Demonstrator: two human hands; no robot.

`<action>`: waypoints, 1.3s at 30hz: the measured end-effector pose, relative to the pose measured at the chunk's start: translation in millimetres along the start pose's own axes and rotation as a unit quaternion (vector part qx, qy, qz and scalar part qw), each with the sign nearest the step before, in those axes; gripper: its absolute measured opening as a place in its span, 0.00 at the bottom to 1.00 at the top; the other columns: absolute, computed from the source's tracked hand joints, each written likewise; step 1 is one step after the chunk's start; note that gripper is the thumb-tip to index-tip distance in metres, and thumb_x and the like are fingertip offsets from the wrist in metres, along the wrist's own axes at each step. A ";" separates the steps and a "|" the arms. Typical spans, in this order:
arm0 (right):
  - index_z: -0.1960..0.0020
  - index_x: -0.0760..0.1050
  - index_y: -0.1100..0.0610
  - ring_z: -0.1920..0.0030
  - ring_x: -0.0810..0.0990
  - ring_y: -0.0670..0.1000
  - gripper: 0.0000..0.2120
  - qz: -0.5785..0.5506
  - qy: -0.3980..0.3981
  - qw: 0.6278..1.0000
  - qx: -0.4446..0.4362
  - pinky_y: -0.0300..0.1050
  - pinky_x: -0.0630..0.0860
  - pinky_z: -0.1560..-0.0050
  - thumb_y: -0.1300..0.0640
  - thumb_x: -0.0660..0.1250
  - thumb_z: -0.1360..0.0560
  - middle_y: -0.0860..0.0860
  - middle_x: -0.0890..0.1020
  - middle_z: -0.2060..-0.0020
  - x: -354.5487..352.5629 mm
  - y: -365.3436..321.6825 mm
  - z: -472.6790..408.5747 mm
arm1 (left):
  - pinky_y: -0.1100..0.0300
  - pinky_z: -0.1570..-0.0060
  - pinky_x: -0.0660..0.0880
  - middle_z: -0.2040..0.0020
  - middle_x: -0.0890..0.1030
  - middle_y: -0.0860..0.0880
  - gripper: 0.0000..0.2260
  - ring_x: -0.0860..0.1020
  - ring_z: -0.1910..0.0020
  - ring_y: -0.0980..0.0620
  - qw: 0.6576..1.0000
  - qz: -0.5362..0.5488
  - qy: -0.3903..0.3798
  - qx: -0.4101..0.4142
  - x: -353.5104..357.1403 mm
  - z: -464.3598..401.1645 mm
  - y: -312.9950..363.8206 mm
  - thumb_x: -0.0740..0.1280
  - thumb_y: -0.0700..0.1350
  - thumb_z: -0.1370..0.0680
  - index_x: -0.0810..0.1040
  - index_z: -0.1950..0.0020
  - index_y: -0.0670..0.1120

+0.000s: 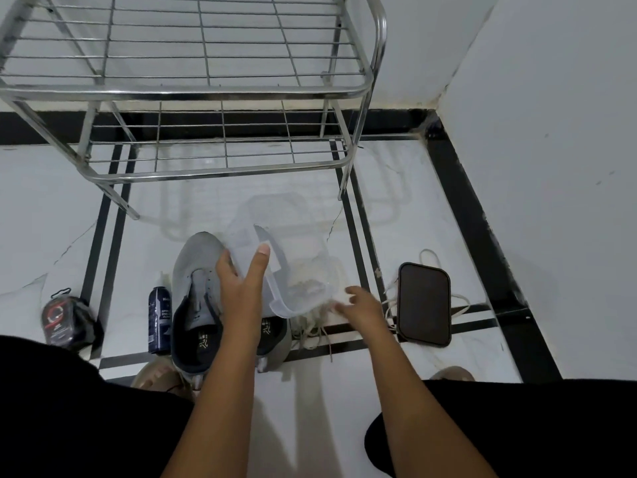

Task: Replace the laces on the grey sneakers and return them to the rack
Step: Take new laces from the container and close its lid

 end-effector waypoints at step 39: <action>0.25 0.54 0.58 0.33 0.66 0.64 0.55 -0.204 0.241 0.879 0.357 0.61 0.70 0.38 0.33 0.75 0.39 0.63 0.62 0.30 -88.5 83.7 -63.8 | 0.63 0.55 0.74 0.49 0.76 0.62 0.23 0.77 0.52 0.65 0.995 -0.011 -0.083 -0.047 31.3 5.9 -21.7 0.65 0.51 0.22 0.63 0.28 0.53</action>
Point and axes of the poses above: each hand's wrist, its own z-axis away from the middle knuckle, its own x-axis out of the palm, y = z × x, the point moved 1 cm from there along -z, towards the middle knuckle
